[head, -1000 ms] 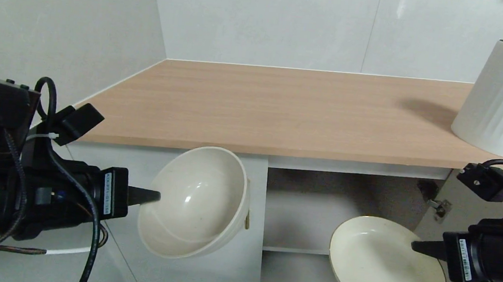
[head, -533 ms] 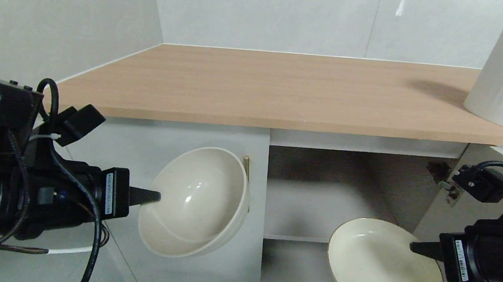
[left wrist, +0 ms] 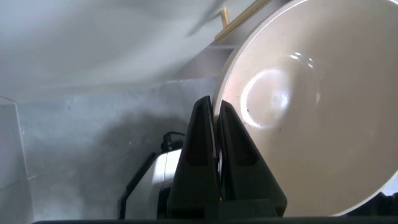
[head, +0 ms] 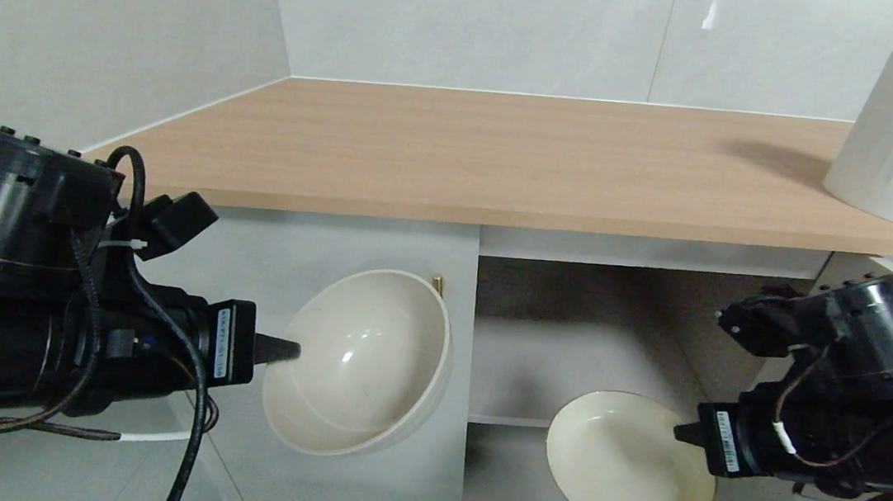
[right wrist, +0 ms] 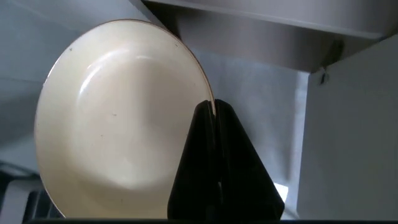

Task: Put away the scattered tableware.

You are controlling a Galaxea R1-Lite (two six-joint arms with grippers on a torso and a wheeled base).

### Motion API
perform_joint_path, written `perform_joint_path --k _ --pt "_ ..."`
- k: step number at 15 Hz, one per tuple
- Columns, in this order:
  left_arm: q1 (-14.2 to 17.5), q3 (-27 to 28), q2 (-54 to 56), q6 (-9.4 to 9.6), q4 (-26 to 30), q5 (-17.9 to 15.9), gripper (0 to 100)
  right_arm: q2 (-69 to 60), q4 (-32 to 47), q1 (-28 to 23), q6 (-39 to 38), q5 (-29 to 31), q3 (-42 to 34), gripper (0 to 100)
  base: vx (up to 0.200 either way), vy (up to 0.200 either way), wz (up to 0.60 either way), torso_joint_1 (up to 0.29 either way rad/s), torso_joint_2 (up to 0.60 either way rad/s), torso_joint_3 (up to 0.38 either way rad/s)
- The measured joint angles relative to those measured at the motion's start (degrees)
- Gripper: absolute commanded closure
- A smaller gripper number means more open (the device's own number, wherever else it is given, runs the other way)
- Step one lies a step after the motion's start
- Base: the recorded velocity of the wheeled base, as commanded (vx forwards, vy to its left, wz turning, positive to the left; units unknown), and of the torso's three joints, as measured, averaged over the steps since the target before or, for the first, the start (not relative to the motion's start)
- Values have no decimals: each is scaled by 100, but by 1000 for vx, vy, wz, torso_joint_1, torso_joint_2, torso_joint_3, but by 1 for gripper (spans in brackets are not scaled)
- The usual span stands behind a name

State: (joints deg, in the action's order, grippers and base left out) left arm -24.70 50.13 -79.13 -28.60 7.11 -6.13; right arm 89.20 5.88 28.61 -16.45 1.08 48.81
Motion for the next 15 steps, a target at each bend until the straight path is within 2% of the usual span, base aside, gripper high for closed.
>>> perform_joint_path --k 4,8,13,15 --pt "-232 -21 -74 -6 26 0 100 1408 -1287 -160 -605 15 -24 100 0 0 0 0 0 0" --pt "-313 -44 -135 -9 28 6 100 2475 -2661 -358 -967 66 -135 100 0 0 0 0 0 0" --pt "-466 -44 -245 -5 271 0 100 3550 -4175 -508 -1139 717 -149 100 0 0 0 0 0 0" --pt "-506 -38 -323 -5 360 0 100 3841 -4408 -540 -1165 994 -85 100 0 0 0 0 0 0"
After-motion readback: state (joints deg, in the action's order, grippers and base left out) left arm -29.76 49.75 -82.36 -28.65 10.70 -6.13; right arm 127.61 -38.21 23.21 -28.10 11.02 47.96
